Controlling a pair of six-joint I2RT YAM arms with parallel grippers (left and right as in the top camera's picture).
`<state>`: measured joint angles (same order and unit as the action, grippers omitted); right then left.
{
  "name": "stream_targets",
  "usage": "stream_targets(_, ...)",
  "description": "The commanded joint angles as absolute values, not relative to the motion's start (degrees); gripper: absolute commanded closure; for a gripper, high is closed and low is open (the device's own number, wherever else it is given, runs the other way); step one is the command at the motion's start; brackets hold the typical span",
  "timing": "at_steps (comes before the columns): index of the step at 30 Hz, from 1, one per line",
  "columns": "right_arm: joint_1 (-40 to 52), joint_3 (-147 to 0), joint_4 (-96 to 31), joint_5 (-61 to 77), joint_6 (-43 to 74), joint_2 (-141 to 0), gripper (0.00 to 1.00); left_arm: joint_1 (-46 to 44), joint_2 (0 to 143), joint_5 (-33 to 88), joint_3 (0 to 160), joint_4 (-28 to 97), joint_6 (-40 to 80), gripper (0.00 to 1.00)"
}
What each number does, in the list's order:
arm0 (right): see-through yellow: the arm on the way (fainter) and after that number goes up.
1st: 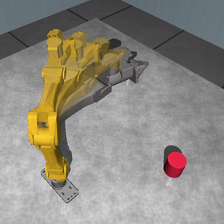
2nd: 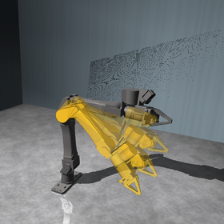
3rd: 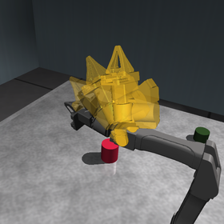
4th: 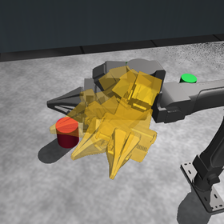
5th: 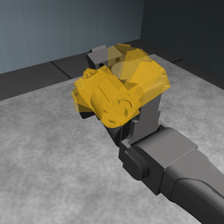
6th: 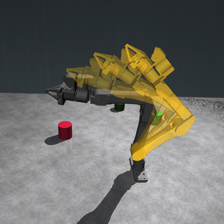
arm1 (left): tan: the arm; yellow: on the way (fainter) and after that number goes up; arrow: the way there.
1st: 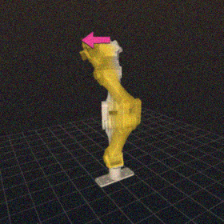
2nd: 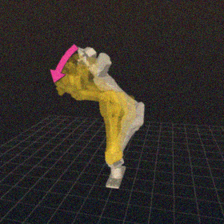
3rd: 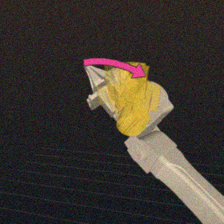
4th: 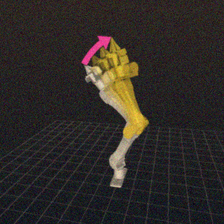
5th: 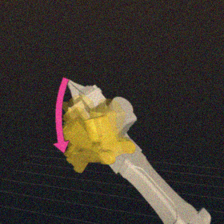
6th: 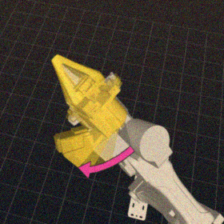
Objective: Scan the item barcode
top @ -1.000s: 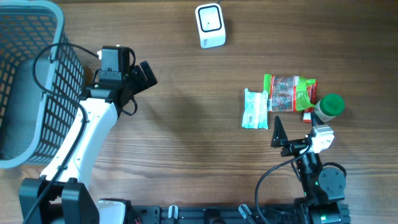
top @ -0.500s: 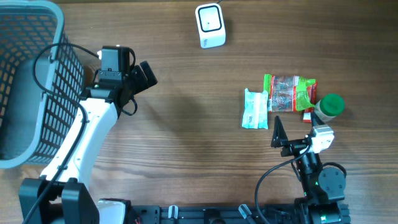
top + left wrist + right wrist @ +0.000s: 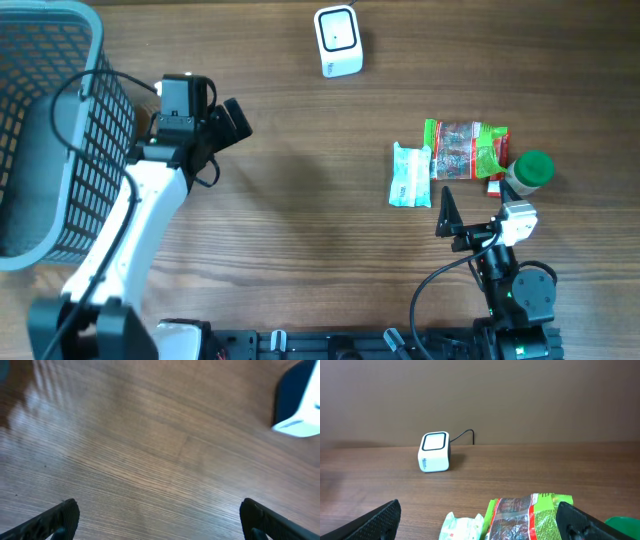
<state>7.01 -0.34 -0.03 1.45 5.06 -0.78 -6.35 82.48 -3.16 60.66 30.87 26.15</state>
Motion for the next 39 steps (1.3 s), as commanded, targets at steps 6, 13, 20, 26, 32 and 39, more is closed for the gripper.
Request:
stream_targets(6,6.72,-0.3,0.14,1.76,4.51,-0.21,0.0,-6.24,50.98,-10.83,60.75,30.65,23.97,0.0)
stream_targets(13,6.72,-0.3,0.14,1.76,4.51,-0.21,0.0,-6.22,29.1,-14.68,60.71,37.12,23.97,0.0)
stream_targets(20,6.72,-0.3,0.14,1.76,4.51,-0.21,0.0,1.19,11.11,-13.13,54.48,55.18,27.46,0.0)
stream_targets(26,6.72,-0.3,0.14,1.76,4.51,-0.21,0.0,3.66,0.1,-9.02,41.74,44.14,27.59,0.0)
stream_targets(32,6.72,-0.3,0.14,1.76,4.51,-0.21,0.0,3.7,0.23,1.26,29.61,13.39,27.9,0.0)
stream_targets(39,6.72,-0.3,0.14,1.76,4.51,-0.21,0.0,3.62,0.21,4.67,10.15,-17.63,30.89,0.0)
